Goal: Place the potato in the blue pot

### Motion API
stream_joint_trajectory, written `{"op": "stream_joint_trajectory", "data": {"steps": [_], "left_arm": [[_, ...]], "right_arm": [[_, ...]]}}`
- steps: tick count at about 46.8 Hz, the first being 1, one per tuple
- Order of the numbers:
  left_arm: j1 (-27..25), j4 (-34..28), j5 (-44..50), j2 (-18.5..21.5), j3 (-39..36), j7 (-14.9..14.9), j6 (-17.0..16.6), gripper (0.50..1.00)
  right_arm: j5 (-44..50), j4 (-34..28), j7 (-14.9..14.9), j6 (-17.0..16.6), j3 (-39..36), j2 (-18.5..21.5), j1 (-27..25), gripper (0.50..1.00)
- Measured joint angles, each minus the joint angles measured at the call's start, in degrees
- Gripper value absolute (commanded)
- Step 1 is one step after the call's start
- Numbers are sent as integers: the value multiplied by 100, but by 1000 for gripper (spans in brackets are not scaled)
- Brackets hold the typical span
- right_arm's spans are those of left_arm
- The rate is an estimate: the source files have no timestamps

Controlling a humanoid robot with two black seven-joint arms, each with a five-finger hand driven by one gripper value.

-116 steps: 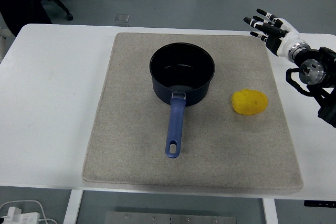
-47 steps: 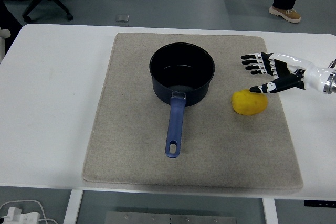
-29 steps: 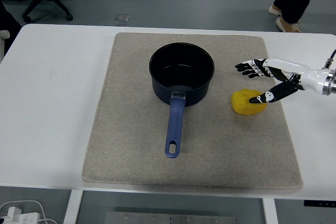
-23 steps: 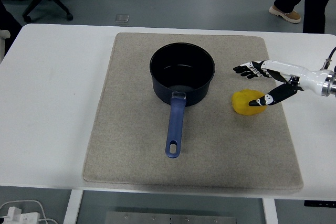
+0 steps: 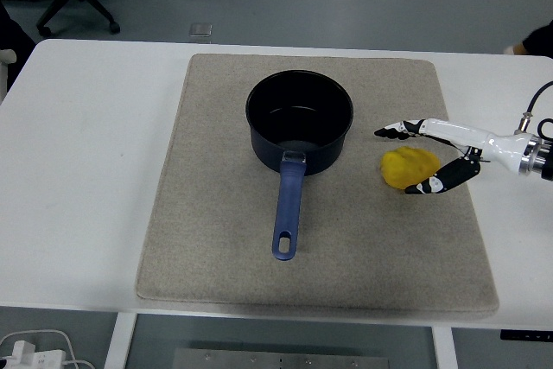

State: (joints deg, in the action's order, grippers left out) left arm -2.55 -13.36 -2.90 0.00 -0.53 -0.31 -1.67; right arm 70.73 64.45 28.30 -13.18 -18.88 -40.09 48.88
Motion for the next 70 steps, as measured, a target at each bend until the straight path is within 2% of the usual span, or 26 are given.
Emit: {"op": "stream_joint_trajectory", "data": {"steps": [8,25,33,59,66,70], "left_arm": [[0,0,0,0,7,1,0,996],[3,7,0,0,9,-2,0,996],[4,8,0,0,9,-2,0,996],[8,9,0,0,9,-1,-3,996],[7,9,1,0,9,-3,-7,996],[8,5,1,0,9,-1,-8,996]], "right_arm": [[2,-129,6,241,34,8,-45,924],[20,-347,58,358,47,136,-132,921],[20,-395,122,541,70,175,-184,921],[20,-467,180,596,131,194,-264,913],[12,-495,182,748,130,226,-282,897],[10,-562,180,827,129,254,-296,830]]}}
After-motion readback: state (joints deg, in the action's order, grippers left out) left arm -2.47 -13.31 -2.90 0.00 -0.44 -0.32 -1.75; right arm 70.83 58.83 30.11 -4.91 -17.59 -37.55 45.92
